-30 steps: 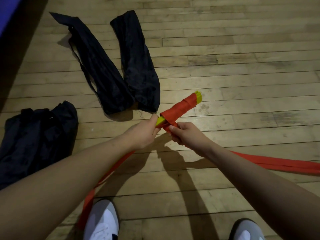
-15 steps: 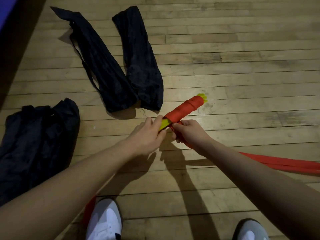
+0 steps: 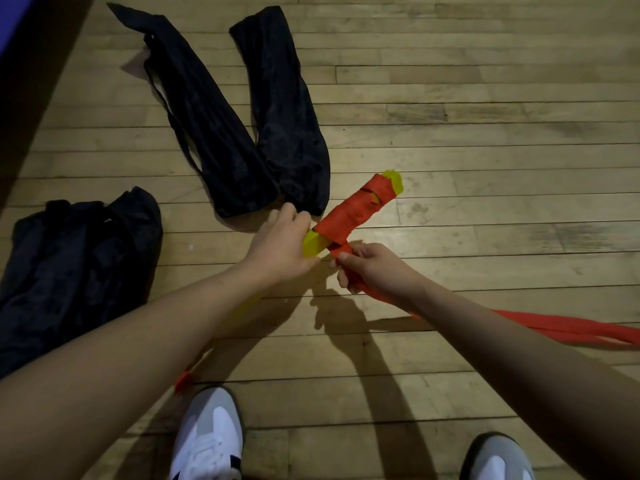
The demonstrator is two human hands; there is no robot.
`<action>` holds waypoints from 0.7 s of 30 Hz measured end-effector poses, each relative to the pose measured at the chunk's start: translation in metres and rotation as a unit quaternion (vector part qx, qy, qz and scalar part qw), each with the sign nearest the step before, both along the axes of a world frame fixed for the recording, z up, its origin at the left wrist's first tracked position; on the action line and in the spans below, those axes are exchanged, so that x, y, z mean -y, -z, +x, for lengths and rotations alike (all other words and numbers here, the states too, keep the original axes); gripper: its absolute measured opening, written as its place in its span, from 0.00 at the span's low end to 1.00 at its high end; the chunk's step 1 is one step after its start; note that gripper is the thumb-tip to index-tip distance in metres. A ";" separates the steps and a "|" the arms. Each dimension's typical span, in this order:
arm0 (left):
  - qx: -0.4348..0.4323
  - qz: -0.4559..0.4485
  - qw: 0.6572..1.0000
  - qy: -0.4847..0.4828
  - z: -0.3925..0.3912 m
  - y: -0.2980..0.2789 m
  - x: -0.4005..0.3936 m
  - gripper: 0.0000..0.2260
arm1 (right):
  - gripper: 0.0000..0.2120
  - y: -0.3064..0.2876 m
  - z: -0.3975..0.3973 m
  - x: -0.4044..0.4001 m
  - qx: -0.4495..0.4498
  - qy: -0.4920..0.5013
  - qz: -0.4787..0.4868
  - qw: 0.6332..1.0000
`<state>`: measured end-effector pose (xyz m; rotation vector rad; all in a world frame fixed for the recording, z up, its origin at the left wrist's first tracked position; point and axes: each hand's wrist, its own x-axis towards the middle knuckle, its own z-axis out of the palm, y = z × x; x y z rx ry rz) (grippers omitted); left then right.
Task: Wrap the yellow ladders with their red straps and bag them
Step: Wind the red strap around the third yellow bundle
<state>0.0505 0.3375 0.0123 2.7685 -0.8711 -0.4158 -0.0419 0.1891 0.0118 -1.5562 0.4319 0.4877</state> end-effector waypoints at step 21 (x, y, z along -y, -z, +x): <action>-0.015 0.038 0.999 -0.022 -0.023 0.000 0.017 0.19 | 0.12 -0.006 0.001 -0.006 0.009 0.118 -0.003 0.993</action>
